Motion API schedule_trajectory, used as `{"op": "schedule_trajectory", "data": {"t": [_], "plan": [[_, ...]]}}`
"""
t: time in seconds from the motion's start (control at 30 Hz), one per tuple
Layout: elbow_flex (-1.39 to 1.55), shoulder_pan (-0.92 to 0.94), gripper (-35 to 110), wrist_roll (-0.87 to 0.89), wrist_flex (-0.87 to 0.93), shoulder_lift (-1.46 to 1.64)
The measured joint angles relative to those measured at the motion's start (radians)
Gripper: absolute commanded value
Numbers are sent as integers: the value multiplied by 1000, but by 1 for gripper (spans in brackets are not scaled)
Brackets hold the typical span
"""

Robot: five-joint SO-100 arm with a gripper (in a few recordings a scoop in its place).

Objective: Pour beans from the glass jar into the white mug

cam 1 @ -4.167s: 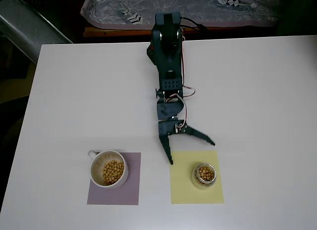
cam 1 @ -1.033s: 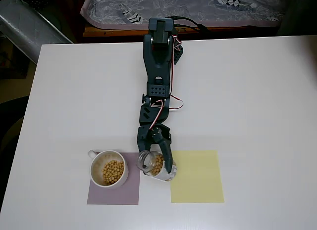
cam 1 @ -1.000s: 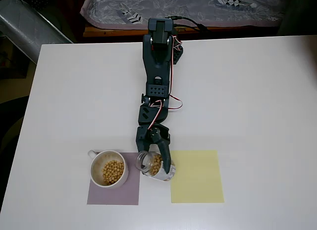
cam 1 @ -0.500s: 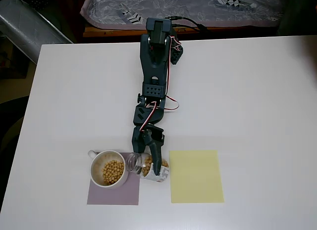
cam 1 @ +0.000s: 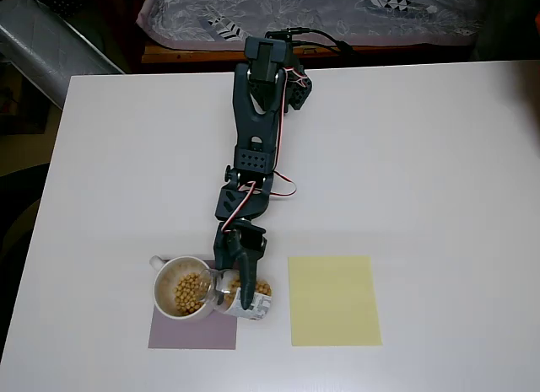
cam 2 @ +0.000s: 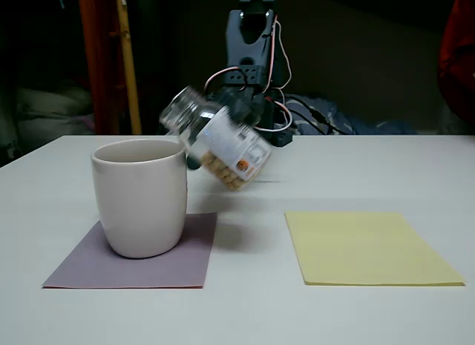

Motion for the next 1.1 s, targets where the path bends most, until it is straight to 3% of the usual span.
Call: {"op": "schedule_trajectory", "data": {"t": [1.1], "plan": [[-3,-12,0,305,201,63]]}}
